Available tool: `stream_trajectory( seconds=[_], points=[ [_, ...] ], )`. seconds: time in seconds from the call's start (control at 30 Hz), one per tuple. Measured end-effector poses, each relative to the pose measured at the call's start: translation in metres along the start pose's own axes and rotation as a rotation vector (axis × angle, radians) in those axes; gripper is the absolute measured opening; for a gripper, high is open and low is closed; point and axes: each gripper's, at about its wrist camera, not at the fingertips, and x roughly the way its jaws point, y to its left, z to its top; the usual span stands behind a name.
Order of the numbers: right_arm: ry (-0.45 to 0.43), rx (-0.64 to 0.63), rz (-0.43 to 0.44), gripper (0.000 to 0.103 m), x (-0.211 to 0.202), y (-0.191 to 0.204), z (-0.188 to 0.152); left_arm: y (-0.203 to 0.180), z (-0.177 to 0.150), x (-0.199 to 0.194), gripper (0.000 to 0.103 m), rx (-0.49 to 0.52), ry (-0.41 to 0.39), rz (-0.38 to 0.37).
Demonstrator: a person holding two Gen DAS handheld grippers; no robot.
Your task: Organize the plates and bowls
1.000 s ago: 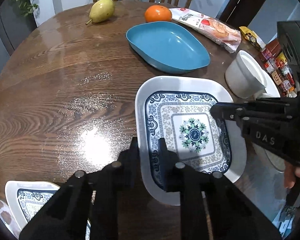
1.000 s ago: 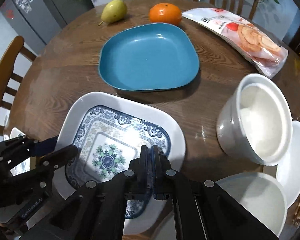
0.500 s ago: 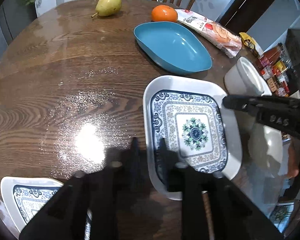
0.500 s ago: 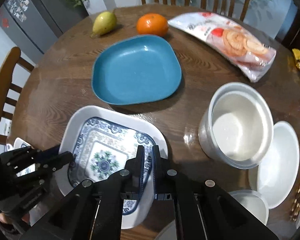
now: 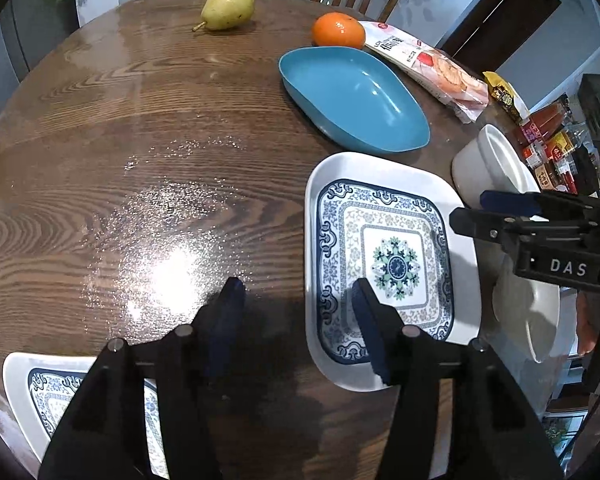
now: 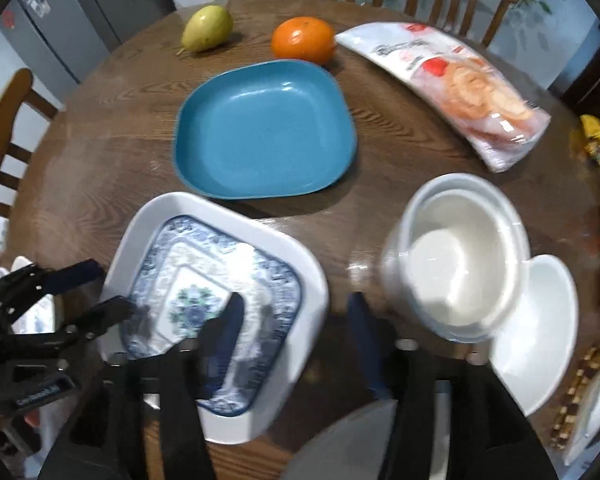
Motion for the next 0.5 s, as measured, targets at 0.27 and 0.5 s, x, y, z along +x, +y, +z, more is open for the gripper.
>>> stream_trajectory(
  seconds=[0.27, 0.5],
  points=[
    [0.056, -0.036, 0.049, 0.044, 0.026, 0.002, 0.003, -0.015, 0.002, 0.008, 0.040, 0.048, 0.011, 0.001],
    [0.018, -0.001, 0.052, 0.011, 0.025, -0.006, -0.001, -0.004, 0.002, 0.006, 0.006, 0.008, -0.003, 0.063]
  ],
)
